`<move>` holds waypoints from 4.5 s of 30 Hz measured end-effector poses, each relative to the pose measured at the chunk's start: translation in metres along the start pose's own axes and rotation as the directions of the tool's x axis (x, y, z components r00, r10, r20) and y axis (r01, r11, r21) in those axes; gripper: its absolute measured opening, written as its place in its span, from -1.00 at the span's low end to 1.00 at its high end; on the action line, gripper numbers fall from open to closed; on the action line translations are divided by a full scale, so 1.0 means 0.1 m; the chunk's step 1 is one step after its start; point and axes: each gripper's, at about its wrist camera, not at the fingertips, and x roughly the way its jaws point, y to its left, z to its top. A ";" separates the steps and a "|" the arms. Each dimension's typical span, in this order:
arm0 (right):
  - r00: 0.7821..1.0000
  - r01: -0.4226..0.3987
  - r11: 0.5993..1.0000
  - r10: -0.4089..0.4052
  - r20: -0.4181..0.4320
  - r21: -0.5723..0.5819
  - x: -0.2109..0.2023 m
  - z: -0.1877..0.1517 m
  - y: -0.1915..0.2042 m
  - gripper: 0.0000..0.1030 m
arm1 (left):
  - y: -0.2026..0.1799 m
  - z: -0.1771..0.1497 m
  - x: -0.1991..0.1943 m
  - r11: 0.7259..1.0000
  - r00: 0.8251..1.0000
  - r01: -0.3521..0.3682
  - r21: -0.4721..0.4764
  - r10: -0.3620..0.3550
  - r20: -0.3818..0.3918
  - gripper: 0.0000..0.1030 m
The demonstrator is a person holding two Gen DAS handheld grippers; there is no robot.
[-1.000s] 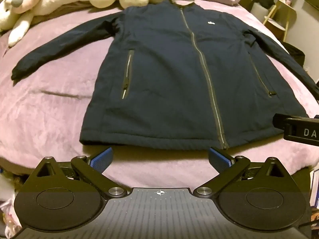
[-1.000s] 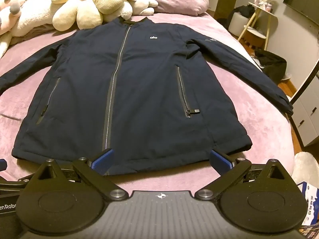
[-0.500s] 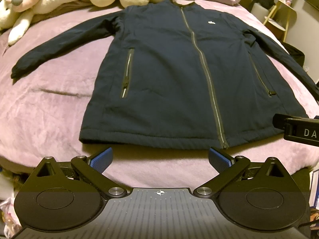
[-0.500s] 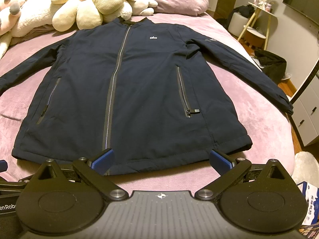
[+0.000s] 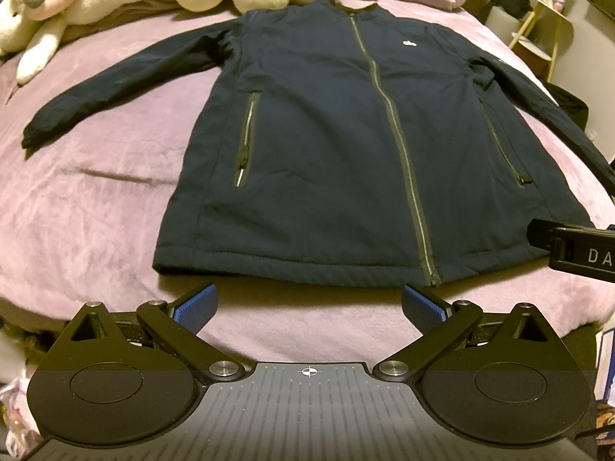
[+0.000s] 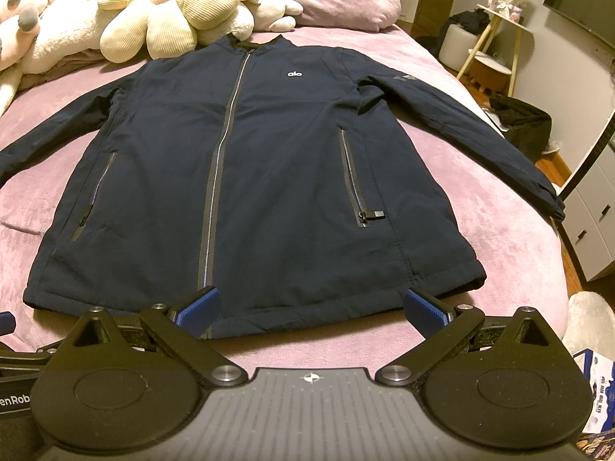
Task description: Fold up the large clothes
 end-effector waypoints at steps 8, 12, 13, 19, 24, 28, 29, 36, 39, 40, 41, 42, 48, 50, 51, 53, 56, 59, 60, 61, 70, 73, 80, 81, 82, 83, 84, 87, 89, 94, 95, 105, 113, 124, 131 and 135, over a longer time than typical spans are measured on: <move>1.000 -0.001 1.000 0.001 0.001 0.001 0.00 0.00 0.00 0.97 | 0.00 0.00 0.00 1.000 1.000 -0.001 -0.001 0.001 -0.004 1.00; 1.000 -0.001 1.000 0.001 0.001 0.002 -0.01 0.00 0.01 0.97 | 0.00 0.00 0.00 1.000 1.000 -0.001 -0.003 0.001 -0.003 1.00; 1.000 -0.001 1.000 0.001 0.001 0.002 -0.01 0.00 0.00 0.97 | 0.00 0.00 0.00 1.000 1.000 -0.001 -0.003 0.001 -0.003 1.00; 1.000 -0.002 1.000 0.002 0.002 0.002 -0.01 0.00 0.00 0.97 | 0.01 0.00 0.00 1.000 1.000 -0.001 -0.006 0.001 -0.005 1.00; 1.000 -0.002 1.000 0.002 -0.001 0.006 -0.02 0.00 0.00 0.97 | 0.01 0.00 0.01 1.000 1.000 -0.001 -0.010 0.001 -0.009 1.00; 1.000 -0.002 1.000 0.002 0.001 0.005 -0.02 0.00 0.00 0.97 | 0.01 0.00 0.01 1.000 1.000 -0.001 -0.010 0.001 -0.008 1.00; 1.000 -0.003 1.000 0.003 0.000 0.005 -0.02 0.00 0.00 0.97 | 0.01 0.00 0.01 1.000 1.000 -0.001 -0.010 0.001 -0.008 1.00; 1.000 -0.004 1.000 0.004 0.000 0.002 -0.02 0.00 0.00 0.97 | 0.01 0.00 0.01 1.000 1.000 -0.001 -0.010 0.000 -0.009 1.00; 1.000 -0.005 1.000 0.005 -0.001 0.003 -0.01 0.00 0.00 0.97 | 0.02 0.00 0.01 1.000 1.000 0.001 -0.011 -0.001 -0.010 1.00; 1.000 -0.005 1.000 0.005 -0.001 0.003 -0.01 0.00 0.00 0.97 | 0.02 0.00 0.01 1.000 1.000 0.000 -0.011 0.000 -0.010 1.00; 1.000 -0.005 1.000 0.005 -0.001 0.003 -0.01 0.00 0.00 0.97 | 0.02 0.00 0.01 1.000 1.000 -0.001 -0.011 0.000 -0.010 1.00; 1.000 -0.005 1.000 0.005 -0.001 0.003 -0.01 0.00 0.00 0.97 | 0.02 0.00 0.01 1.000 1.000 0.001 -0.012 -0.001 -0.010 1.00; 1.000 -0.007 1.000 0.007 -0.002 0.003 -0.01 0.00 -0.01 0.97 | 0.02 0.01 0.02 1.000 1.000 0.000 -0.012 0.000 -0.013 1.00; 1.000 -0.008 1.000 0.008 -0.003 0.003 -0.01 0.00 -0.01 0.97 | 0.02 0.01 0.03 1.000 1.000 0.001 -0.014 -0.001 -0.016 1.00; 1.000 -0.008 1.000 0.008 -0.003 0.003 -0.01 0.00 0.00 0.97 | 0.02 0.02 0.03 1.000 1.000 0.003 -0.015 -0.003 -0.017 1.00; 1.000 -0.008 1.000 0.008 -0.004 0.004 0.01 0.00 0.00 0.97 | 0.02 0.03 0.03 1.000 1.000 0.003 -0.014 -0.003 -0.019 1.00; 1.000 -0.008 1.000 0.008 -0.004 0.003 0.01 0.00 0.00 0.97 | 0.02 0.04 0.04 1.000 1.000 0.003 -0.014 -0.004 -0.022 1.00; 1.000 -0.009 1.000 0.009 -0.007 0.004 0.02 0.00 0.00 0.97 | 0.02 0.04 0.05 1.000 1.000 0.003 -0.015 -0.004 -0.026 1.00; 1.000 -0.010 1.000 0.010 -0.008 0.005 0.03 0.00 0.00 0.97 | 0.02 0.05 0.05 1.000 1.000 0.004 -0.016 -0.004 -0.027 1.00; 1.000 -0.010 1.000 0.010 -0.010 0.005 0.04 0.01 0.00 0.97 | 0.02 0.05 0.05 1.000 1.000 0.004 -0.018 -0.004 -0.028 1.00; 1.000 -0.016 1.000 0.017 -0.015 0.009 0.07 0.01 0.00 0.97 | 0.02 0.06 0.07 1.000 0.999 0.003 -0.017 -0.004 -0.036 1.00; 1.000 -0.018 1.000 0.019 -0.018 0.011 0.09 0.01 -0.01 0.97 | 0.02 0.07 0.08 1.000 0.999 0.003 -0.016 -0.003 -0.037 1.00; 0.999 -0.030 0.999 0.030 -0.022 0.014 0.11 0.01 -0.02 0.97 | 0.02 0.08 0.11 1.000 0.999 0.001 -0.020 -0.002 -0.045 1.00; 0.999 -0.032 0.999 0.032 -0.024 0.014 0.12 0.01 -0.02 0.97 | 0.02 0.08 0.11 1.000 0.999 0.001 -0.020 -0.002 -0.046 1.00; 0.999 -0.034 0.999 0.034 -0.025 0.015 0.13 0.01 -0.02 0.97 | 0.02 0.09 0.12 1.000 0.999 0.000 -0.021 -0.001 -0.048 1.00; 0.999 -0.035 0.999 0.035 -0.026 0.016 0.14 0.01 -0.02 0.97 | 0.02 0.09 0.12 1.000 0.999 0.000 -0.021 -0.001 -0.049 1.00; 0.999 -0.037 0.999 0.037 -0.027 0.018 0.14 0.02 -0.03 0.97 | 0.02 0.09 0.13 1.000 0.999 0.000 -0.021 -0.001 -0.051 1.00; 0.999 -0.043 0.999 0.044 -0.032 0.024 0.16 0.02 -0.04 0.97 | 0.02 0.09 0.15 1.000 0.998 0.000 -0.020 -0.001 -0.058 1.00; 0.998 -0.049 0.998 0.050 -0.035 0.028 0.18 0.02 -0.04 0.97 | 0.02 0.09 0.17 1.000 0.998 0.001 -0.021 -0.002 -0.066 1.00; 0.996 -0.072 0.997 0.073 -0.041 0.038 0.22 0.01 -0.06 0.97 | 0.01 0.10 0.23 1.000 0.996 0.008 -0.018 -0.009 -0.084 1.00; 0.996 -0.078 0.996 0.080 -0.042 0.042 0.23 0.01 -0.07 0.97 | 0.01 0.10 0.24 1.000 0.996 0.010 -0.017 -0.012 -0.087 1.00; 0.957 -0.291 0.947 0.288 0.047 0.133 0.37 -0.01 -0.28 0.97 | 0.04 0.32 0.39 0.996 0.994 0.076 -0.049 -0.079 -0.078 1.00; 0.873 -0.426 0.873 0.328 0.362 0.238 0.54 0.29 -1.05 0.97 | -0.07 1.03 0.76 0.997 0.993 0.074 0.031 -0.076 0.093 1.00; 0.918 -0.366 0.412 0.012 0.397 0.834 1.87 0.46 -3.22 0.96 | -0.19 1.73 1.67 0.999 0.982 0.023 -0.047 -0.014 0.188 1.00; 0.913 -0.396 0.150 -0.044 0.406 0.906 2.44 0.24 -3.76 0.48 | -0.12 1.67 2.00 0.998 0.993 0.001 -0.059 0.006 0.115 1.00; 0.934 -0.318 0.124 -0.129 0.333 0.940 2.63 0.28 -3.89 -0.54 | -0.07 1.64 2.02 0.999 0.991 0.024 -0.023 -0.021 0.133 1.00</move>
